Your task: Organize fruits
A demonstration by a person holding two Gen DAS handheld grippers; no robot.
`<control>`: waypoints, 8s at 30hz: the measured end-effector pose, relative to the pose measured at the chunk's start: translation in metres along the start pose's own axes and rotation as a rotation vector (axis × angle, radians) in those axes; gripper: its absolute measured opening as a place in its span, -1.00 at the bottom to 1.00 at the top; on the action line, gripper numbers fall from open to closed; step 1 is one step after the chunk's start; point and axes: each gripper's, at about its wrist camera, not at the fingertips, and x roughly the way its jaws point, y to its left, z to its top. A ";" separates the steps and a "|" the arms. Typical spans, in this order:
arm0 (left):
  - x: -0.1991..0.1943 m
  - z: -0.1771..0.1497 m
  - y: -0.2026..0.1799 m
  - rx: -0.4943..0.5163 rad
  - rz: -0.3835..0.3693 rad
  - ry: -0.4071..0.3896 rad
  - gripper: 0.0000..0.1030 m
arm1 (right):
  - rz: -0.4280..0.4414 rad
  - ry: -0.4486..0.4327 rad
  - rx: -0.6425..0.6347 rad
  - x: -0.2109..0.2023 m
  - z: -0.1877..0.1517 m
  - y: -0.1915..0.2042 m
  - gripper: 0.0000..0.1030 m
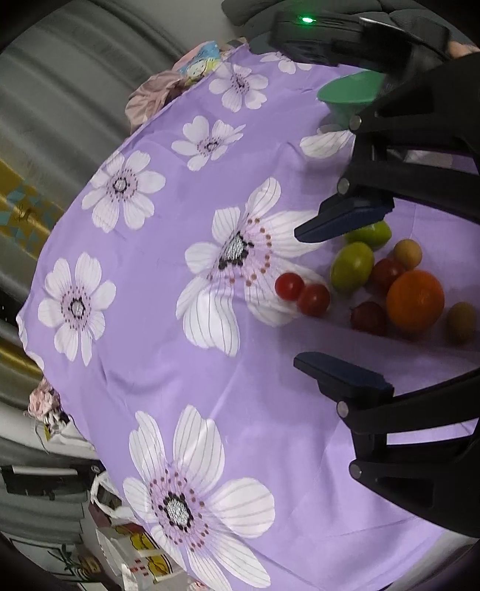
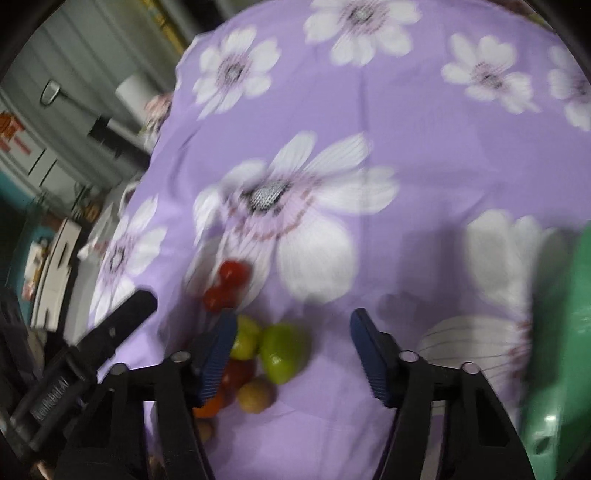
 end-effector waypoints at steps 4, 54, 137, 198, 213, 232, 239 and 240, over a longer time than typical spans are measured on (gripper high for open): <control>0.000 0.001 0.004 -0.029 0.012 -0.003 0.20 | -0.018 0.014 -0.044 0.009 -0.008 0.008 -0.04; 0.075 -0.061 -0.097 0.283 -0.132 0.270 -0.31 | 0.162 0.065 0.195 0.013 -0.002 -0.071 -0.39; -0.015 -0.077 -0.156 0.502 -0.273 -0.013 -0.35 | 0.022 -0.308 0.015 -0.100 -0.041 -0.032 -0.31; 0.045 -0.119 -0.291 0.737 -0.368 0.176 -0.35 | -0.068 -0.381 0.376 -0.149 -0.060 -0.173 -0.31; 0.065 -0.122 -0.291 0.719 -0.377 0.253 -0.35 | -0.088 -0.319 0.418 -0.138 -0.059 -0.183 -0.31; 0.077 -0.125 -0.292 0.709 -0.367 0.310 -0.35 | -0.093 -0.267 0.447 -0.127 -0.057 -0.192 -0.31; 0.080 -0.126 -0.292 0.712 -0.361 0.323 -0.35 | -0.093 -0.252 0.454 -0.125 -0.058 -0.195 -0.31; 0.080 -0.125 -0.292 0.713 -0.361 0.325 -0.35 | -0.091 -0.251 0.456 -0.125 -0.058 -0.196 -0.31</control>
